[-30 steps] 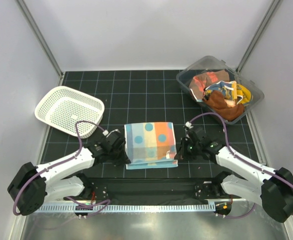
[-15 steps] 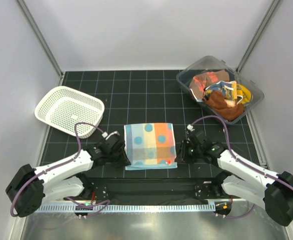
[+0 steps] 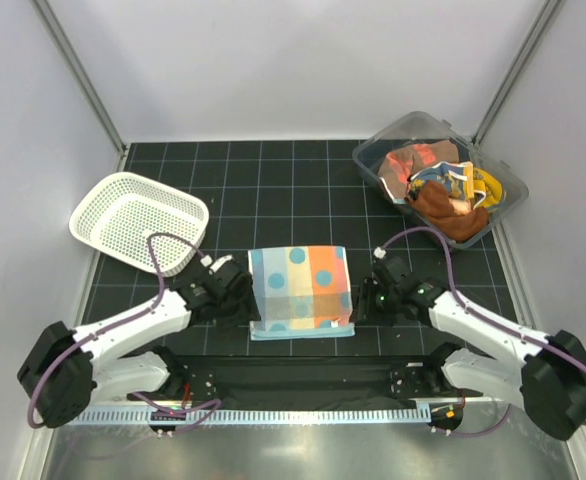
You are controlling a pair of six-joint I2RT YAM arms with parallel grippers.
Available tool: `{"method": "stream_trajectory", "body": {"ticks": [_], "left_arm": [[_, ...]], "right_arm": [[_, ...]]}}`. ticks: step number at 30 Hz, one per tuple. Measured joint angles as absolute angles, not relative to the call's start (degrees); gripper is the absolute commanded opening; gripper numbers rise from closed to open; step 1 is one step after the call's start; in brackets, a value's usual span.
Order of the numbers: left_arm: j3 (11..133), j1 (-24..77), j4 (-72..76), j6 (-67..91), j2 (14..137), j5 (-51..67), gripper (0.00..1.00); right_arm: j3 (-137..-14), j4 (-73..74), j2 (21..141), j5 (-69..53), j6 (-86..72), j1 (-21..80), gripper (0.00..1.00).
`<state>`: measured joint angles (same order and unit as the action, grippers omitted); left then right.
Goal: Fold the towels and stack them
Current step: Fold the towel
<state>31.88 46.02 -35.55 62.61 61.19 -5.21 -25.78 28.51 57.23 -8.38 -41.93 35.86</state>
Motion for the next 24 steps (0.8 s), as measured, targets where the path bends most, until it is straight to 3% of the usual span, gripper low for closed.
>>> {"method": "stream_trajectory", "body": {"ticks": [6, 17, 24], "left_arm": [[43.4, 39.7, -33.6, 55.0, 73.1, -5.9, 0.56], [60.5, 31.0, -28.4, 45.8, 93.4, -1.2, 0.54], [63.5, 29.5, -27.2, 44.3, 98.4, 1.5, 0.54]], "right_arm": [[-38.0, 26.7, 68.7, -2.0, -39.7, 35.9, 0.50], [-52.9, 22.5, 88.5, 5.5, -34.4, 32.0, 0.45], [-64.2, 23.0, 94.9, 6.1, -32.5, 29.7, 0.37]]}}
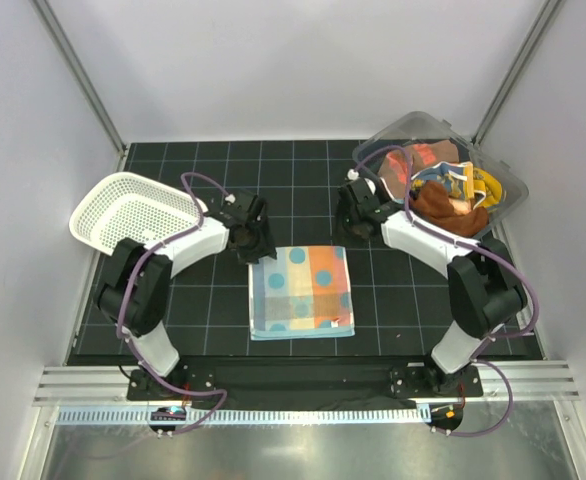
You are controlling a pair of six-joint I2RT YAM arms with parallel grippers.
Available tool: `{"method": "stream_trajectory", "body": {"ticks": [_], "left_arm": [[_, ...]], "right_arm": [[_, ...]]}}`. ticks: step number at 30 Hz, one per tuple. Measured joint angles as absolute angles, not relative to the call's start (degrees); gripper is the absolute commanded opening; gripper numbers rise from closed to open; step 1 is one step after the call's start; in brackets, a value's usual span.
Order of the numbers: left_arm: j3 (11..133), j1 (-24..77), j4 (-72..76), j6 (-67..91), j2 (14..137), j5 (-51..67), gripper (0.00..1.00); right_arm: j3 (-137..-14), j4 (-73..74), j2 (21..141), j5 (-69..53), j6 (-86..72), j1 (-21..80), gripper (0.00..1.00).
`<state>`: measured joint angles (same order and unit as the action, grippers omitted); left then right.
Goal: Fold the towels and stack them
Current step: Fold the towel
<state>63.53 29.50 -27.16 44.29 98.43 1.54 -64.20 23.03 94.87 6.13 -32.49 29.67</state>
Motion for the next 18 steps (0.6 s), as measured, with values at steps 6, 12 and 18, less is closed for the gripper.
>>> {"method": "stream_trajectory", "body": {"ticks": [6, 12, 18], "left_arm": [[63.5, 29.4, -27.2, 44.3, 100.1, 2.0, 0.55], [63.1, 28.4, -27.6, 44.3, 100.2, 2.0, 0.58], [64.3, 27.3, -29.4, 44.0, 100.9, 2.0, 0.59]], "right_arm": [[-65.0, 21.1, 99.1, 6.7, -32.0, 29.8, 0.30], [-60.0, 18.0, 101.2, 7.4, -32.0, 29.8, 0.29], [-58.8, 16.1, 101.1, 9.1, -31.1, 29.8, 0.38]]}}
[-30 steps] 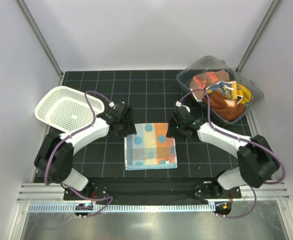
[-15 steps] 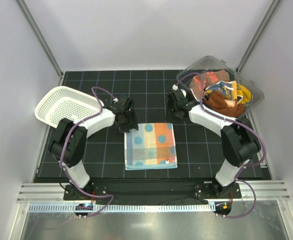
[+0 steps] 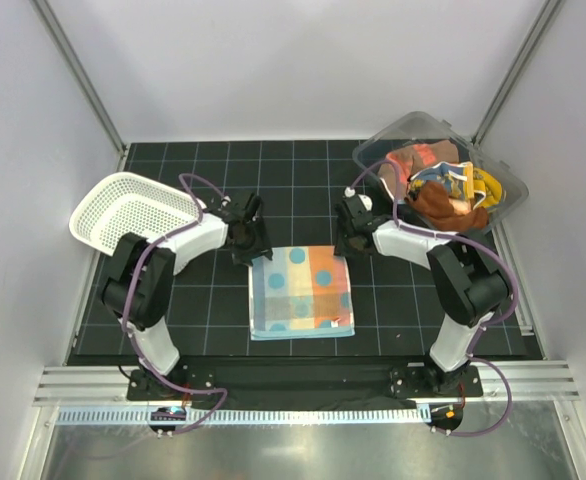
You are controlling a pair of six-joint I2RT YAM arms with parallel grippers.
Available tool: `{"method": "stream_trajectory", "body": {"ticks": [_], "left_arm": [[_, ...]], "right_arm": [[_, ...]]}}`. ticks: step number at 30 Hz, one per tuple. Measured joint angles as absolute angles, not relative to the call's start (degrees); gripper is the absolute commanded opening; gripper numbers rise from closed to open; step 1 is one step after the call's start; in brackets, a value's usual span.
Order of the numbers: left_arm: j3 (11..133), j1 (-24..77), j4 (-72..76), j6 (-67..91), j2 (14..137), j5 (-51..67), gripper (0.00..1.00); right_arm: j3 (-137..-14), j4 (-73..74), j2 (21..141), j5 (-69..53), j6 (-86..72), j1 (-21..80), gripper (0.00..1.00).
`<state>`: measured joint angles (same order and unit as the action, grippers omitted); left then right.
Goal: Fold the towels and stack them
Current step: Fold the towel
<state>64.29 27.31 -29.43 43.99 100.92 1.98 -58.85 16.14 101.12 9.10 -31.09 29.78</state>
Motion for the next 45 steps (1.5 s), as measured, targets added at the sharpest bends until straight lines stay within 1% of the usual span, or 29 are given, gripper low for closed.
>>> {"method": "stream_trajectory", "body": {"ticks": [3, 4, 8, 11, 13, 17, 20, 23, 25, 27, 28, 30, 31, 33, 34, 36, 37, 38, 41, 43, 44, 45], "left_arm": [[67.0, 26.6, -31.4, 42.7, 102.2, 1.5, 0.61], [68.1, 26.3, -32.0, 42.1, 102.5, 1.5, 0.62], [73.0, 25.3, -34.5, 38.2, 103.1, 1.1, 0.64], [75.6, 25.0, -35.4, 34.2, 103.1, 1.2, 0.65], [76.0, 25.0, -35.4, 31.7, 103.1, 1.8, 0.68], [76.0, 24.6, -35.3, 27.5, 104.2, 5.1, 0.66], [76.2, 23.9, -35.3, 24.2, 107.0, 7.7, 0.65], [76.7, 23.5, -35.7, 21.7, 109.9, 9.5, 0.62], [77.4, 23.4, -36.4, 20.0, 111.7, 10.4, 0.59], [78.5, 23.4, -37.2, 18.6, 112.0, 11.1, 0.59], [79.1, 23.4, -37.6, 17.7, 112.3, 11.4, 0.58], [80.3, 23.3, -38.3, 16.4, 112.8, 11.7, 0.58], [80.8, 23.3, -38.8, 15.8, 113.0, 11.8, 0.58], [81.9, 23.1, -39.9, 14.6, 113.3, 12.0, 0.60], [82.4, 23.0, -40.5, 14.0, 113.4, 12.1, 0.60], [83.6, 22.5, -41.7, 12.9, 113.4, 12.0, 0.60], [84.3, 22.2, -42.1, 12.4, 113.4, 12.0, 0.60], [84.9, 21.8, -42.4, 11.8, 113.4, 12.0, 0.60], [86.4, 20.5, -43.5, 10.3, 113.6, 12.1, 0.59], [87.2, 19.9, -44.3, 9.5, 114.0, 12.4, 0.57], [87.5, 19.7, -44.6, 9.0, 114.3, 12.8, 0.57], [87.7, 19.5, -44.8, 8.6, 114.7, 13.3, 0.56]], "right_arm": [[-58.9, 15.9, 101.1, 9.3, -29.4, 29.8, 0.43], [-59.0, 15.9, 101.1, 9.1, -28.3, 29.8, 0.47], [-60.0, 17.2, 101.1, 6.4, -23.4, 29.5, 0.53], [-61.5, 18.5, 101.2, 1.4, -18.9, 28.3, 0.56], [-62.6, 19.0, 101.4, -2.6, -16.0, 26.9, 0.57], [-67.5, 21.3, 105.2, -11.5, -10.4, 23.1, 0.58], [-70.9, 22.8, 109.2, -16.7, -6.9, 20.6, 0.55], [-72.2, 24.0, 110.5, -20.8, -4.5, 18.8, 0.53], [-73.3, 25.2, 111.4, -22.8, -2.7, 18.2, 0.50], [-74.1, 25.9, 112.2, -24.2, -1.4, 18.2, 0.48], [-74.4, 26.2, 112.5, -24.9, -0.7, 18.2, 0.43], [-74.5, 26.4, 112.7, -26.2, 0.4, 18.2, 0.39], [-74.5, 26.7, 112.8, -26.6, 0.8, 18.2, 0.35], [-74.3, 26.9, 112.8, -27.0, 1.4, 18.2, 0.30], [-74.2, 27.0, 112.9, -27.0, 1.6, 18.2, 0.25], [-74.0, 27.0, 112.9, -27.0, 1.9, 18.0, 0.19], [-74.0, 27.0, 112.9, -27.0, 1.9, 17.9, 0.12], [-73.9, 27.0, 112.9, -26.9, 1.9, 17.7, 0.11], [-73.7, 26.9, 112.9, -26.6, 1.8, 17.2, 0.09], [-73.7, 27.0, 112.9, -26.5, 1.7, 17.0, 0.10], [-73.7, 27.0, 112.9, -26.3, 1.7, 17.0, 0.21], [-73.7, 27.0, 112.9, -26.1, 1.5, 16.9, 0.25]]}}
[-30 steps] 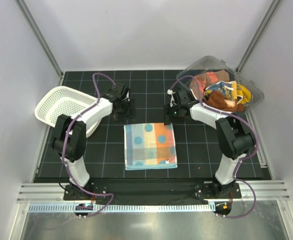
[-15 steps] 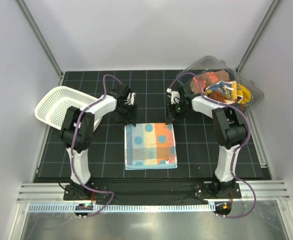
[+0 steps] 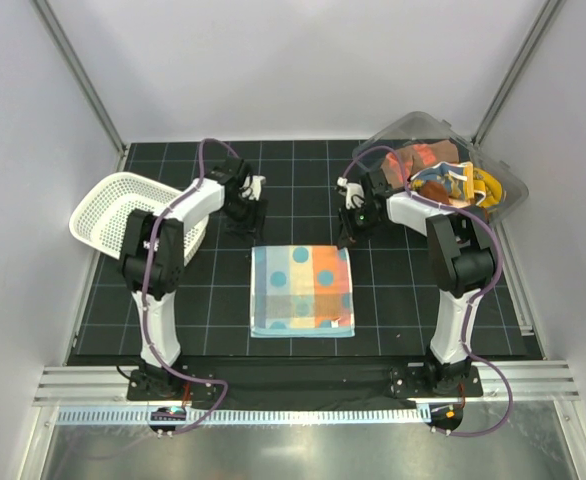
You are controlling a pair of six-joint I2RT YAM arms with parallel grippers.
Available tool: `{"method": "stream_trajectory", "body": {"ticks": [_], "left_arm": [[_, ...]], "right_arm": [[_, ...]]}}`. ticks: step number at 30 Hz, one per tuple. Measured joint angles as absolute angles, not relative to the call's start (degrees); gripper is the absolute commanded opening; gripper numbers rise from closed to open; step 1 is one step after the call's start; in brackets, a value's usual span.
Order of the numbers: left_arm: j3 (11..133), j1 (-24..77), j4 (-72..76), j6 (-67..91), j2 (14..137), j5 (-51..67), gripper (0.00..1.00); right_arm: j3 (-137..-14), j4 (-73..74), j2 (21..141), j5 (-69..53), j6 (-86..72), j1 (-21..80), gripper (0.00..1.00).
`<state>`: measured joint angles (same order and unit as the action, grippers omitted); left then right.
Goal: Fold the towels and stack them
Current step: Fold the towel
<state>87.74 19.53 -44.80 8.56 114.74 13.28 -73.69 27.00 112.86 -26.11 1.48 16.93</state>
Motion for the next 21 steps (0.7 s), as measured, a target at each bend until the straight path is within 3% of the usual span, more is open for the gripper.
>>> {"method": "stream_trajectory", "body": {"ticks": [3, 6, 11, 15, 16, 17, 21], "left_arm": [[87.9, 19.5, -45.4, 7.5, 116.2, 14.8, 0.55], [87.9, 19.6, -46.2, 6.7, 117.7, 15.8, 0.52], [87.9, 19.7, -46.9, 6.1, 118.4, 16.7, 0.42], [88.3, 19.7, -47.1, 6.1, 119.1, 17.5, 0.06], [88.6, 19.7, -47.1, 6.4, 119.4, 17.6, 0.01], [89.1, 19.6, -47.2, 6.4, 119.8, 17.7, 0.00], [92.3, 19.7, -47.2, 7.7, 121.6, 17.6, 0.00]], "right_arm": [[-73.7, 27.0, 112.7, -26.0, 1.4, 16.8, 0.36], [-73.7, 26.9, 112.5, -26.1, 1.4, 16.7, 0.38], [-73.7, 27.0, 112.5, -26.0, 1.5, 15.6, 0.26], [-73.7, 27.1, 112.5, -24.7, 1.4, 15.1, 0.10], [-73.7, 27.0, 112.5, -24.3, 1.3, 15.0, 0.05], [-73.7, 27.0, 112.5, -23.8, 1.3, 15.0, 0.01], [-73.7, 25.8, 112.5, -22.2, 0.7, 14.9, 0.01]]}}
